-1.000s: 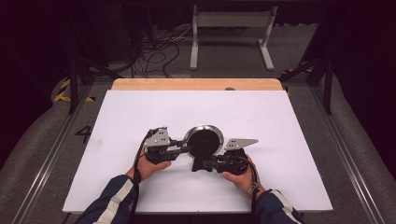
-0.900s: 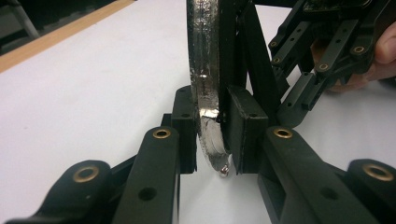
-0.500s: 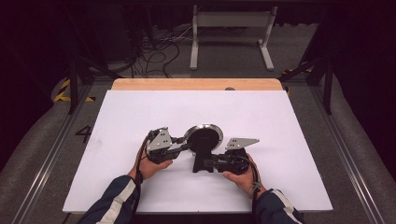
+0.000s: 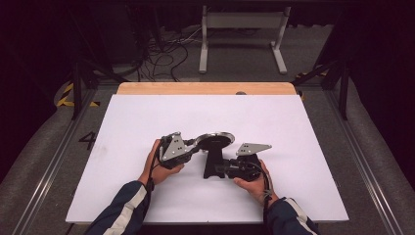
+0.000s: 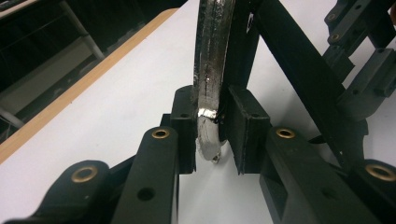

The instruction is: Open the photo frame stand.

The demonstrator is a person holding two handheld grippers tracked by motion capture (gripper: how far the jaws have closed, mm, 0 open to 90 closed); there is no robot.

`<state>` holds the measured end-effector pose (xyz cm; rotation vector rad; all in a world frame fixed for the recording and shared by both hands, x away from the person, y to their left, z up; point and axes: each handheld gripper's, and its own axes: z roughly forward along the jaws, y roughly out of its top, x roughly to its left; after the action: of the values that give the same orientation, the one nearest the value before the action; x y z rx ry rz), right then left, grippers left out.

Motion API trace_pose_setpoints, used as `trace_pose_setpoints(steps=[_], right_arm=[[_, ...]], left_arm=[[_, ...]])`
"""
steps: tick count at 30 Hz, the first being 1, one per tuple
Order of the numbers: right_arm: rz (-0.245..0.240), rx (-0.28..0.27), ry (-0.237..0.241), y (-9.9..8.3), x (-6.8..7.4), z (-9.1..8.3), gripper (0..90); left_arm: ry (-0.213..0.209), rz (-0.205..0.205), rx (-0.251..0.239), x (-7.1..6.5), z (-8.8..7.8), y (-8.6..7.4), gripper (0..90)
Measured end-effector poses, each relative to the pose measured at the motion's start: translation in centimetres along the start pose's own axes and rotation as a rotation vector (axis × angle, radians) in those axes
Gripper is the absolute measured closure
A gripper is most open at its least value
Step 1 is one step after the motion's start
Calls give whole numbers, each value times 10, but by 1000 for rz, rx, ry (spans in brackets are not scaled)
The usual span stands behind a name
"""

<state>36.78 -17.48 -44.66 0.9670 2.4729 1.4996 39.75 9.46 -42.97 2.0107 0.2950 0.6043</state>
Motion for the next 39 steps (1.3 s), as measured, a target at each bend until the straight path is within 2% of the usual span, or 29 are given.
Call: trace_pose_setpoints(steps=[1, 3, 5, 8, 13, 18, 27, 29, 31, 33, 39], right_arm=[[0, 0, -4, 0, -1, 0, 700], [-10, 7, -20, 0, -2, 0, 696], [-20, 17, -31, 0, -3, 1, 700], [-16, 12, -43, 0, -5, 1, 702], [-12, 6, -51, 0, -6, 1, 706], [-25, 19, -61, -1, -5, 2, 710], [-30, 21, -57, -3, -4, 1, 732], [-34, 23, -56, -3, -4, 0, 739], [-37, 22, -46, -3, -4, 0, 743], [-48, 28, -56, -3, -2, 0, 737], [-47, 23, -58, -3, -2, -1, 740]], left_arm=[[1, 4, 1, 0, 1, 0, 739], [41, 43, 4, -2, 5, 1, 734], [51, 52, 6, -2, 9, 1, 727], [55, 39, 1, 0, 12, 1, 723], [62, 49, 3, 0, 13, 1, 718], [53, 16, 5, -1, 12, 0, 719], [44, -14, 9, 0, 10, -2, 719], [46, -14, 11, -1, 10, -2, 720], [58, 6, 21, -2, 10, 0, 716], [68, 18, 25, -3, 11, 1, 714], [91, 28, 28, -3, 12, 2, 705]])
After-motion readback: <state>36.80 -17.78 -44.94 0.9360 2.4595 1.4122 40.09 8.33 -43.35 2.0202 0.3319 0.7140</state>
